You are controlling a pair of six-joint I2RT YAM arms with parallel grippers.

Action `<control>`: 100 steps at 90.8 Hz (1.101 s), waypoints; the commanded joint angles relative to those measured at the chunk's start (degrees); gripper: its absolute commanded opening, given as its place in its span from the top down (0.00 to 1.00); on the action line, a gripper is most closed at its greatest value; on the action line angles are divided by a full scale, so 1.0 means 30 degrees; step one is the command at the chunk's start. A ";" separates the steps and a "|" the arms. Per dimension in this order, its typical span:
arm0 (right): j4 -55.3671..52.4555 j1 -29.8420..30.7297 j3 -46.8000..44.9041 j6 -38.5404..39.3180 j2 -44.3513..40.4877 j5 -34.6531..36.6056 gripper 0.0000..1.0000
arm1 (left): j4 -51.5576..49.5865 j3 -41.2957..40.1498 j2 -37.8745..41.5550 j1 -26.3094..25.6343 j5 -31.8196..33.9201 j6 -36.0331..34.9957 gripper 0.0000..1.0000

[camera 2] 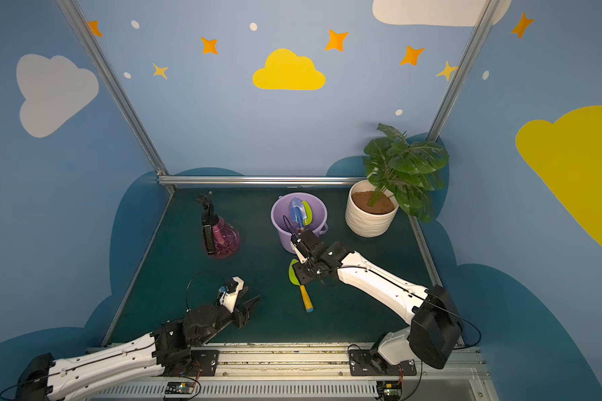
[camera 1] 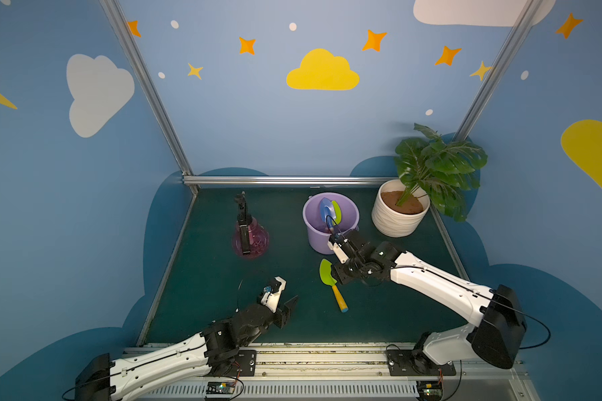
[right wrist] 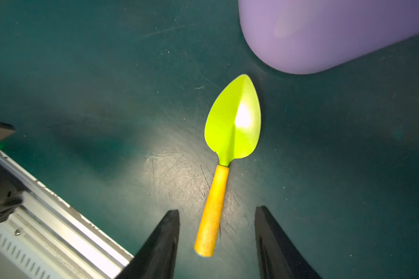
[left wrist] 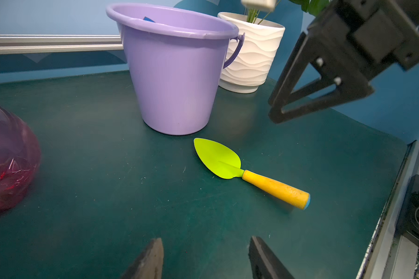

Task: Organize the gardening tools
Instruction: Pick up the gardening tool from the center of the board.

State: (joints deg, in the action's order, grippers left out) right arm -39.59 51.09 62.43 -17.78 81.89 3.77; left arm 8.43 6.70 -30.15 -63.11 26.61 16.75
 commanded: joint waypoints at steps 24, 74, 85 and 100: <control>0.2019 0.2205 -0.2240 -0.2299 0.1454 0.2127 0.47 | -0.0308 0.0382 0.0089 0.0039 0.0219 0.0228 0.39; 0.2365 0.3153 -0.2581 -0.2816 0.5174 0.2954 0.53 | -0.0860 0.0287 0.0668 0.0030 0.0388 0.0274 0.39; 0.2402 0.3235 -0.2603 -0.2843 0.5558 0.3060 0.59 | -0.0903 0.0313 0.0748 0.0031 0.0414 0.0273 0.39; 0.2180 0.3399 -0.2620 -0.2952 0.5529 0.3499 0.70 | -0.1041 0.0409 0.0841 0.0036 0.0446 0.0268 0.39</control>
State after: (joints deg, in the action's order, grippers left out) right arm -32.25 60.77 55.22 -25.93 97.10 12.19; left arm 5.82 6.70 -28.16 -63.11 27.07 17.34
